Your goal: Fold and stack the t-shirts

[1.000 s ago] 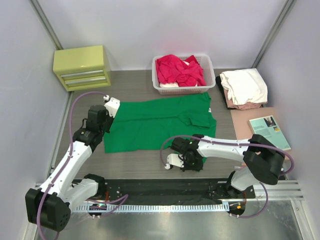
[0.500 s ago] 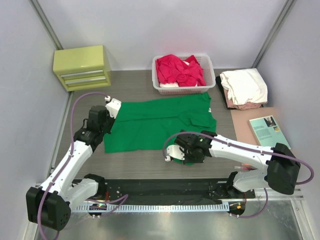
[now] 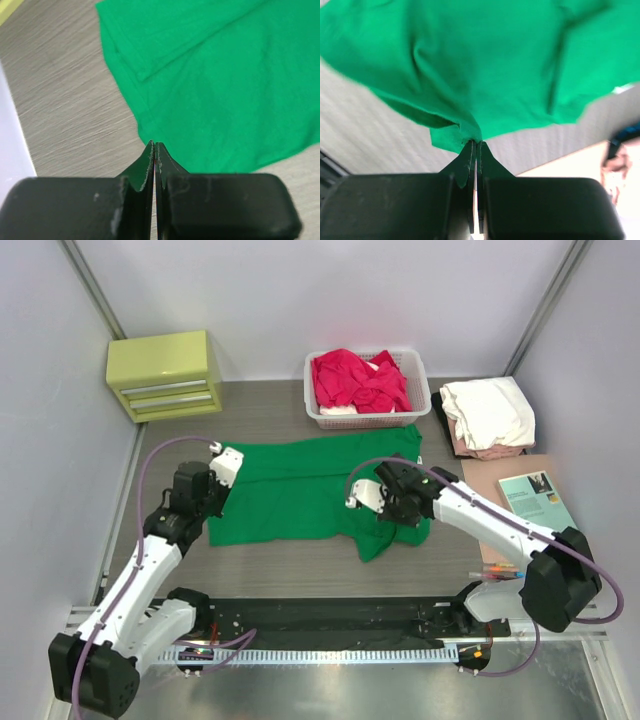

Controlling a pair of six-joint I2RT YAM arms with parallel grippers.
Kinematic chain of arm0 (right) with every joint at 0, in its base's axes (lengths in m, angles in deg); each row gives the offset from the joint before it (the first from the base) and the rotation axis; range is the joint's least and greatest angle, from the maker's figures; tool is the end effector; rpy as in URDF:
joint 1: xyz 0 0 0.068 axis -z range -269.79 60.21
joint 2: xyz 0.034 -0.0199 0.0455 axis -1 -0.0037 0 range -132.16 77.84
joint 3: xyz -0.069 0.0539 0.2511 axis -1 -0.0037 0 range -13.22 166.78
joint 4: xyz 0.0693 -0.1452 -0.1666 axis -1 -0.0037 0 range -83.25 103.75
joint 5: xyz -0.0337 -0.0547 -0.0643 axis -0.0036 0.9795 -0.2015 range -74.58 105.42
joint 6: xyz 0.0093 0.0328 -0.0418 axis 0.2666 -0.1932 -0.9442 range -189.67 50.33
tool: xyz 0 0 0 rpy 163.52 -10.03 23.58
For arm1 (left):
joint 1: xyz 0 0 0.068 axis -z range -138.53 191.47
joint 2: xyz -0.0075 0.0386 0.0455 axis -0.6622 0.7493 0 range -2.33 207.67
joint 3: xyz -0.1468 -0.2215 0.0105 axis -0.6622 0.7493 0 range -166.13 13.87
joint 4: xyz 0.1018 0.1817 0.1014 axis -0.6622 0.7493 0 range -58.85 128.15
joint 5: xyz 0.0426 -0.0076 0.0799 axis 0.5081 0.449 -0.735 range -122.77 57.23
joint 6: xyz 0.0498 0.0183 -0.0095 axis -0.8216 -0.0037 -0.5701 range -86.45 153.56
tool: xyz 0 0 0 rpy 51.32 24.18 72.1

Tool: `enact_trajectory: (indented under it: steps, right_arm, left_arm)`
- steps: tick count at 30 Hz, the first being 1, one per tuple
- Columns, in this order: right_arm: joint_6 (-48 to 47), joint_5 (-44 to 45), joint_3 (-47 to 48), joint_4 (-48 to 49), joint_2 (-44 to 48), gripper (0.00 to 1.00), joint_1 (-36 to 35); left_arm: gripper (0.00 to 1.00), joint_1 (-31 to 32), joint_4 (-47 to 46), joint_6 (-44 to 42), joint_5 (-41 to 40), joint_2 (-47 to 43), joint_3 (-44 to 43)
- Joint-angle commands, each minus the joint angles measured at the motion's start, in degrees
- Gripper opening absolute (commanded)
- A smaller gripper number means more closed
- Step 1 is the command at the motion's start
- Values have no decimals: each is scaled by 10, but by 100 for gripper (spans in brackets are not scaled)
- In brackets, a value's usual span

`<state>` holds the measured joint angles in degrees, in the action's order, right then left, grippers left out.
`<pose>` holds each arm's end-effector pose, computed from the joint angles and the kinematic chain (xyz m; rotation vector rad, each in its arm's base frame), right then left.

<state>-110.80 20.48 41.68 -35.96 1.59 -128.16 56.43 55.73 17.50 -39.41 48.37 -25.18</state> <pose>0.1702 0.1307 0.2379 -1.7812 2.1739 -0.1354 0.1615 -0.0390 0.2635 0.5261 2.1378 0.1383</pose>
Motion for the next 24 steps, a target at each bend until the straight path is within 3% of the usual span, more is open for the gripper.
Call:
enact_trajectory:
  steps: [1, 4, 6, 9, 12, 15, 16, 18, 24]
  right_arm:
    - [-37, -5, 46, 18, -2, 1, 43]
    - [-37, -16, 52, 17, -10, 1, 46]
    - [-31, -27, 54, 21, -13, 1, 46]
    - [-27, -31, 53, 27, -14, 1, 46]
    - [-25, -32, 48, 30, -14, 1, 46]
    - [-26, -29, 41, 34, -14, 1, 47]
    - [-27, -22, 35, 36, -14, 1, 45]
    - [-27, -21, 29, 38, -6, 1, 46]
    - [-26, -30, 7, 52, 10, 1, 47]
  left_arm:
    - [0, -3, 28, -16, 76, -17, 4]
    - [0, -3, 63, -25, 126, 9, -15]
    - [0, -3, 74, -32, 102, 31, -23]
    - [0, -5, 121, -29, 71, 121, -64]
    - [0, -20, 197, 22, 95, 208, -133]
    - [0, -57, 314, 34, 231, 306, -226]
    - [0, -73, 338, 32, 316, 343, -243]
    - [0, -115, 361, 39, 367, 367, -276]
    - [0, -130, 363, 66, 267, 324, -236]
